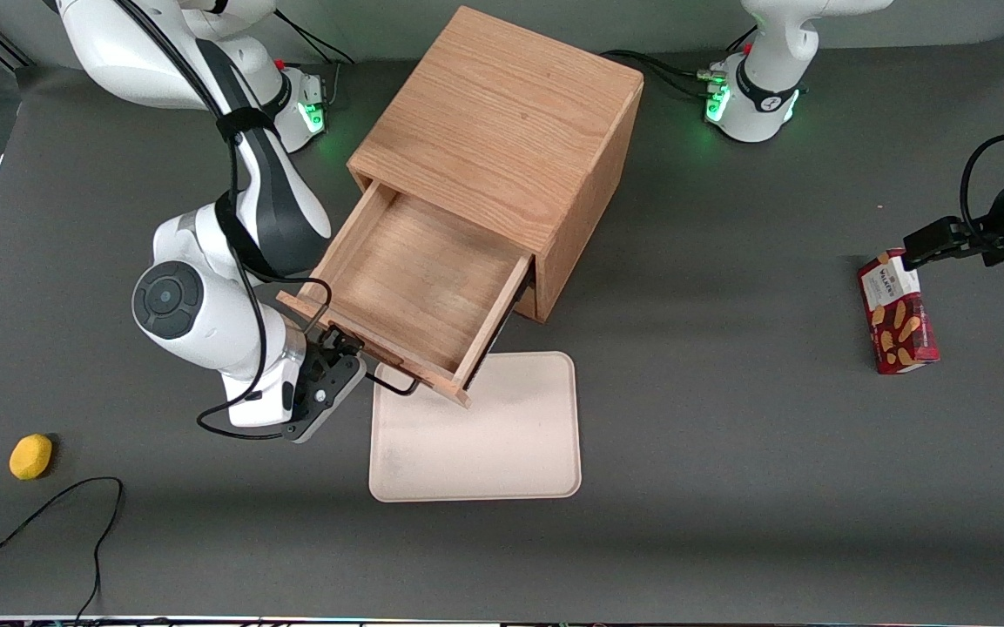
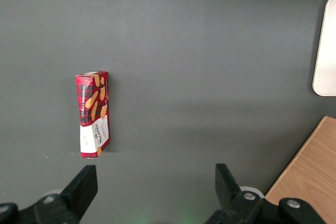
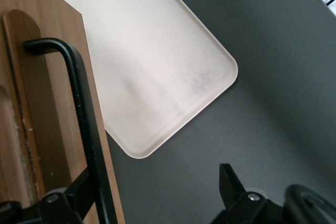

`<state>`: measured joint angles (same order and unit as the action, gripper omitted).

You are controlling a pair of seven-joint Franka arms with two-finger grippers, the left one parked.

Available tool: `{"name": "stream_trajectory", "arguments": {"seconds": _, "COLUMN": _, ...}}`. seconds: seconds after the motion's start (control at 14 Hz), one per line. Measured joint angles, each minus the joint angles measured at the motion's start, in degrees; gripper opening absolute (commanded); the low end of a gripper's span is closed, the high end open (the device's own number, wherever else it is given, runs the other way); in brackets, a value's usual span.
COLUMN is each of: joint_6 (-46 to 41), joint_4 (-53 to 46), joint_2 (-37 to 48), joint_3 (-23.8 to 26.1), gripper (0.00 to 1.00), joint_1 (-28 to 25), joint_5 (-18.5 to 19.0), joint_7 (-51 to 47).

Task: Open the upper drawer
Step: 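Keep pulling the drawer handle to extend the upper drawer further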

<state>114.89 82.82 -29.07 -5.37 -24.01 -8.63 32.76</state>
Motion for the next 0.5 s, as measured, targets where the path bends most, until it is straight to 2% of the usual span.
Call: {"name": "stream_trajectory", "arguments": {"seconds": 0.5, "joint_6": -1.95, "joint_4": -3.62, "joint_2": -1.68, "joint_3": -0.03, "gripper": 1.00, "joint_1": 0.01, "joint_5": 0.00, "joint_7": 0.00}}
